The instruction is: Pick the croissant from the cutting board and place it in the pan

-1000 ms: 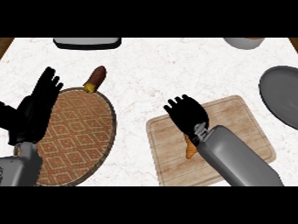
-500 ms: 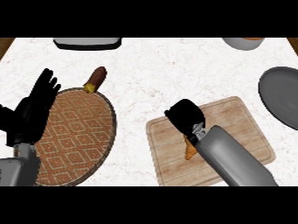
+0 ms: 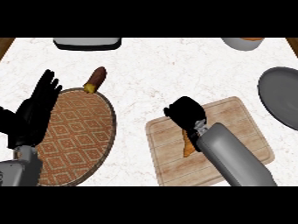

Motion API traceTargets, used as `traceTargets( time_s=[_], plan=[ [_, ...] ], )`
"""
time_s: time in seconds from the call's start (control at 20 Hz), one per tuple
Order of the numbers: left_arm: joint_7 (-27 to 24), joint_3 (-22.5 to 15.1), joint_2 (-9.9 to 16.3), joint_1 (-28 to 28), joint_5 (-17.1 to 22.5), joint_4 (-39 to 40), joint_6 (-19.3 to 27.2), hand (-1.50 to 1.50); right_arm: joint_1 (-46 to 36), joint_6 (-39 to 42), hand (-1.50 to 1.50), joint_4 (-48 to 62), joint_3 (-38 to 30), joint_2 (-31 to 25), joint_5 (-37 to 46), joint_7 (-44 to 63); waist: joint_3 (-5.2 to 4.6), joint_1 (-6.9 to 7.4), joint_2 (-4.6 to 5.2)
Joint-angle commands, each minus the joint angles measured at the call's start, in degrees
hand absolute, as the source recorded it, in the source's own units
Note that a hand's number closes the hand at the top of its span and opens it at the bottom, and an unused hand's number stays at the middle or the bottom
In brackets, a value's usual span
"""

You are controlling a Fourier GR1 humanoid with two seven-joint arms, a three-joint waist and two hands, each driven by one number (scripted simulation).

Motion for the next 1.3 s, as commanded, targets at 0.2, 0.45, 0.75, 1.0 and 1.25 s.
traceTargets(
  time_s=[0.2,0.45,0.75,1.0,1.25],
  plan=[
    [3.96,0.63,0.99,0.0,-0.14,-3.45,0.45,0.0,9.57,-7.96,1.5,-12.83,-4.74,0.56,0.82,6.69,0.34,-1.0,0.14],
    [-0.49,2.76,1.4,2.75,0.97,-0.48,-1.03,0.0,17.31,-12.25,1.5,-25.0,-16.02,-1.78,-3.1,13.37,0.28,-3.02,-0.2],
    [1.19,1.95,0.55,2.38,0.29,-1.7,0.06,0.0,20.26,-13.67,1.5,-47.41,-18.18,-6.64,-0.33,15.51,0.26,-2.49,-0.24],
    [0.54,0.68,-0.15,1.2,-0.17,-1.28,-1.07,0.0,23.06,-4.58,1.5,-60.35,-25.63,-9.57,-5.31,16.54,0.26,-1.02,0.36],
    [-0.71,0.42,-1.1,1.17,-1.07,0.28,-1.12,0.0,21.84,-5.25,1.5,-59.92,-32.24,-6.74,-8.57,17.89,0.28,-0.53,0.5]
  ],
)
